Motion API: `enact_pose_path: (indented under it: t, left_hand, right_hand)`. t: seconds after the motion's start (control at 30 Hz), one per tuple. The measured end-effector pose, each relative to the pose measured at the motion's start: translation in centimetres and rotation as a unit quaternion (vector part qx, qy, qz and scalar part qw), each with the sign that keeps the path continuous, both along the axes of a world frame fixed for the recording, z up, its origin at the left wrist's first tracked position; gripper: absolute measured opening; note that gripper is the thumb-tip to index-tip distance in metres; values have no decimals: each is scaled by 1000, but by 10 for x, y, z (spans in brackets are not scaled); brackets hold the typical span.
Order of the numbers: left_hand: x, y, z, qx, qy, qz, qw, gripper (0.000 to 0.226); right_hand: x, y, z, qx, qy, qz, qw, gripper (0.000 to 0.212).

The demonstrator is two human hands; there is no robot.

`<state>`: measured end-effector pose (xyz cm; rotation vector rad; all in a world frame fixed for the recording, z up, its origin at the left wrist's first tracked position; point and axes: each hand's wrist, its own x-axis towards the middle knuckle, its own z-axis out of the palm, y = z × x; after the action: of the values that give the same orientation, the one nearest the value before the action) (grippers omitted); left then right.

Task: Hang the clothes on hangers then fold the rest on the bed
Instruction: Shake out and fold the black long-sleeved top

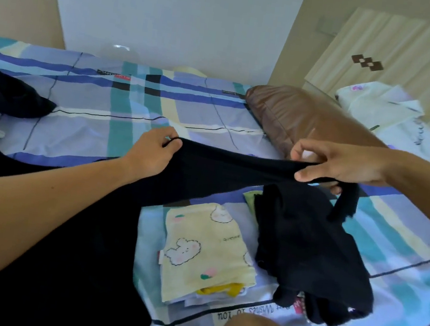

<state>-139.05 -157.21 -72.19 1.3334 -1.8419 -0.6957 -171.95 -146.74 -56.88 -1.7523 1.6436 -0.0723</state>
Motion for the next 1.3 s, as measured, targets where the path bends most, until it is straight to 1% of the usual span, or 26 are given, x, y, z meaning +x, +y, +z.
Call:
enact_pose_path:
  t: [0.07,0.13,0.2,0.23,0.33,0.37,0.4,0.47,0.5,0.53,0.57,0.6,0.63,0.67,0.7,0.73,0.8,0.9,0.97,1.03,1.07,1.1,1.13,1.17,1.23,1.3]
  left_hand:
    - [-13,2,-4,5,-29,-10,1000,28]
    - [-25,5,-11,6,-63,-25,998,31]
    - [-35,6,-18,1,-93,-42,995,33]
    - [-37,7,-21,0,-100,-43,994,34]
    - [-44,7,-29,1,-105,-44,993,31]
    - [-46,6,-31,1,-107,-43,993,30]
    - [-47,5,-33,2,-108,-43,993,30]
    - [-47,0,-38,8,-113,-39,993,30]
    - [-46,-2,-40,11,-120,-36,992,30]
    - [-46,-5,-42,11,-128,-34,991,30]
    - [-47,-6,-45,13,-138,-34,990,30]
    - [-47,-7,-46,15,-151,-35,988,29]
    - [-47,-7,-47,21,-163,-39,986,27]
    - [-48,-7,-48,30,-172,-44,984,25]
    - [-50,-8,-49,36,-179,-47,982,23]
    - [-51,-8,-50,38,-187,-48,980,21]
    - [-55,-8,-53,34,-203,-46,978,19]
    - [-60,-9,-55,30,-205,-38,978,19]
    - [-61,-13,-55,30,-197,-32,979,21]
    - [-60,-17,-55,29,-178,-24,983,25]
    - [-60,-19,-55,29,-168,-19,985,26]
    - [-61,-22,-56,29,-158,-13,987,25]
    - [-62,-23,-56,30,-150,-7,988,23]
    - [-63,-23,-57,28,-145,-2,989,22]
    - [-68,-23,-58,31,-146,5,989,20]
    - [-73,-22,-59,39,-162,11,986,17]
  right_hand:
    - [-19,1,-6,43,22,5,999,32]
    - [-37,0,-24,80,77,-15,994,41]
    - [-52,-2,-48,97,108,-34,989,40]
    - [-58,-3,-58,94,106,-38,989,35]
    - [-78,-6,-80,76,59,-58,994,12]
    - [-84,-7,-85,61,64,-61,994,10]
    - [-89,-7,-89,29,83,-56,995,14]
    - [-91,-5,-99,-86,113,-42,989,28]
    - [-88,-3,-102,-136,96,-42,985,36]
    - [-84,0,-104,-150,66,-37,986,40]
    - [-79,4,-107,-131,50,-19,990,39]
    - [-74,9,-110,-97,65,10,993,36]
    - [-70,14,-115,-69,110,39,991,32]
    - [-70,16,-122,-61,159,59,984,30]
    - [-72,17,-128,-71,197,67,976,30]
    - [-75,17,-133,-85,208,61,973,30]
    - [-83,15,-134,-88,157,39,983,27]
    - [-94,18,-118,-40,41,5,998,12]
    - [-103,21,-106,-10,-25,-38,999,13]
    - [-113,20,-98,2,-119,-133,984,8]
    - [-118,18,-97,4,-169,-186,968,7]
    - [-120,16,-95,3,-209,-221,953,3]
    - [-121,13,-96,-3,-230,-239,944,4]
    - [-122,9,-98,-18,-217,-250,943,11]
    - [-121,0,-110,-77,-108,-276,952,20]
    - [-118,-6,-119,-123,-3,-278,953,25]
